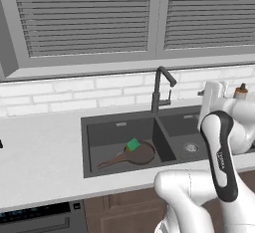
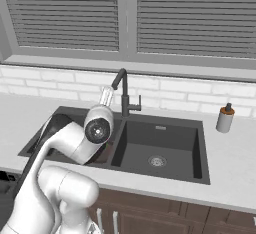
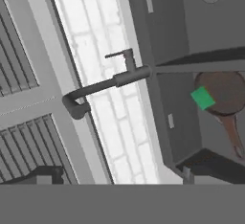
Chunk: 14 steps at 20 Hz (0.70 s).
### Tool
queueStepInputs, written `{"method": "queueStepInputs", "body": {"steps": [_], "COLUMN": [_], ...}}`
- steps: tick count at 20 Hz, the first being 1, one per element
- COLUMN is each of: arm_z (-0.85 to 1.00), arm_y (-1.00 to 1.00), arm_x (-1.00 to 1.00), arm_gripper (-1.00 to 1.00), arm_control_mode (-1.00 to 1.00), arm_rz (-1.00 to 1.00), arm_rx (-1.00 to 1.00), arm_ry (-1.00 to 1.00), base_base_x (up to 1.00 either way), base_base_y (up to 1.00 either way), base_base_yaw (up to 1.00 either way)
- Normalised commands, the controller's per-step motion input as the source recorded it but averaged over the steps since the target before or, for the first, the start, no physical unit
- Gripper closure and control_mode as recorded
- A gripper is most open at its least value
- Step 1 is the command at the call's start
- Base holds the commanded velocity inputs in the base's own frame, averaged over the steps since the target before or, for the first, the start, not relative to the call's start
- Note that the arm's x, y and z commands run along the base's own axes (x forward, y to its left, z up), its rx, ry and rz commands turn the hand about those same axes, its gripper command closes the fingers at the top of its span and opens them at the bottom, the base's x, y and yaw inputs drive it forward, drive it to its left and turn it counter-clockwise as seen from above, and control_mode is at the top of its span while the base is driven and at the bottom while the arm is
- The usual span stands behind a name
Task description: Pick the pan and sponge and place them into the sink. Then turn on the water.
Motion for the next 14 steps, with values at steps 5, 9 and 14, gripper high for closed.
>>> {"method": "queueStepInputs", "body": {"steps": [5,9,14], "arm_z": [0.0,-0.04,-0.15], "arm_y": [-0.59,-0.54,-0.31], "arm_x": [0.01,0.13,0.53], "arm_gripper": [-1.0,-1.0,-1.0], "arm_control_mode": [-1.0,-1.0,-1.0], "arm_rz": [-0.12,-0.05,0.0], "arm_rx": [0.35,0.33,0.26], "arm_ry": [0.07,0.15,0.2], "base_base_x": [0.0,0.0,0.0], "base_base_y": [0.0,0.0,0.0], "base_base_yaw": [0.0,0.0,0.0]}}
